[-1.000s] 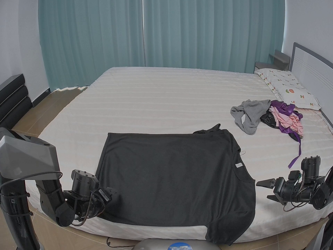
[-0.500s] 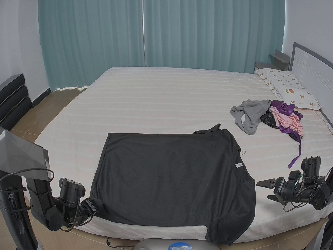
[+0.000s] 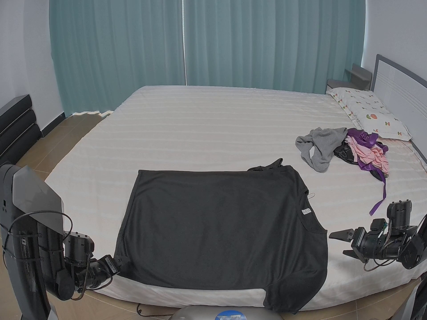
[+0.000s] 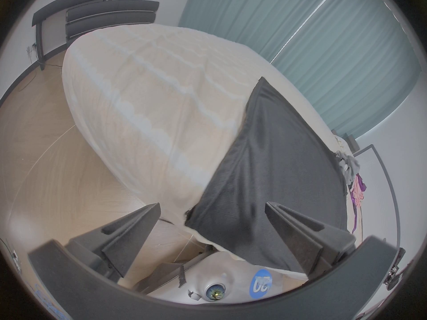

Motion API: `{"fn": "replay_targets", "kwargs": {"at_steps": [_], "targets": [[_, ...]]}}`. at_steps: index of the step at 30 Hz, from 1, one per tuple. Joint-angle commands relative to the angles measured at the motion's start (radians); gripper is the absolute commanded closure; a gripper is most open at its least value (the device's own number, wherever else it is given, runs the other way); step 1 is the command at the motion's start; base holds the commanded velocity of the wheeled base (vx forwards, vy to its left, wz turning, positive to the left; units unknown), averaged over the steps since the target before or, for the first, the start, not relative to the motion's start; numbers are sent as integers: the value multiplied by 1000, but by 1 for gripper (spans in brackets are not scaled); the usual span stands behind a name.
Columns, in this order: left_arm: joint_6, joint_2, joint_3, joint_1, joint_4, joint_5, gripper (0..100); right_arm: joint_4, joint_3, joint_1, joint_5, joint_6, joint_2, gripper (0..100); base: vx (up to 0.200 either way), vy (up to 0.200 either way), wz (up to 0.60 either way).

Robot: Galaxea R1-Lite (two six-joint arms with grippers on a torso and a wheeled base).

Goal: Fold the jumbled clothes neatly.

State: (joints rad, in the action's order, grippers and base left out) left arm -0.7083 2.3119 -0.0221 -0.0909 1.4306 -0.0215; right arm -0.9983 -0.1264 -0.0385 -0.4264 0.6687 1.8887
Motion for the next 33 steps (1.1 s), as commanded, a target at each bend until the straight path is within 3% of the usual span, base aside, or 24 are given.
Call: {"fn": "replay_targets", "kwargs": {"at_steps": [1,18,19,25,33], "targets": [[3,58,21,13,4,-3,0,0,-1,0,0,0,0,0,0,0,0],[6,66,21,3,53,-40,0,0,-6,-1,-3,-1,13,0,0,0,0],[6,69,21,3,67,-41,100,0,-6,-1,-3,-1,13,0,0,0,0],[26,84,22,13,83,-40,100,0,-9,-1,-2,-8,35,0,0,0,0],[27,69,22,53,44,-25,100,0,-6,2,46,-104,109,0,0,0,0]]}}
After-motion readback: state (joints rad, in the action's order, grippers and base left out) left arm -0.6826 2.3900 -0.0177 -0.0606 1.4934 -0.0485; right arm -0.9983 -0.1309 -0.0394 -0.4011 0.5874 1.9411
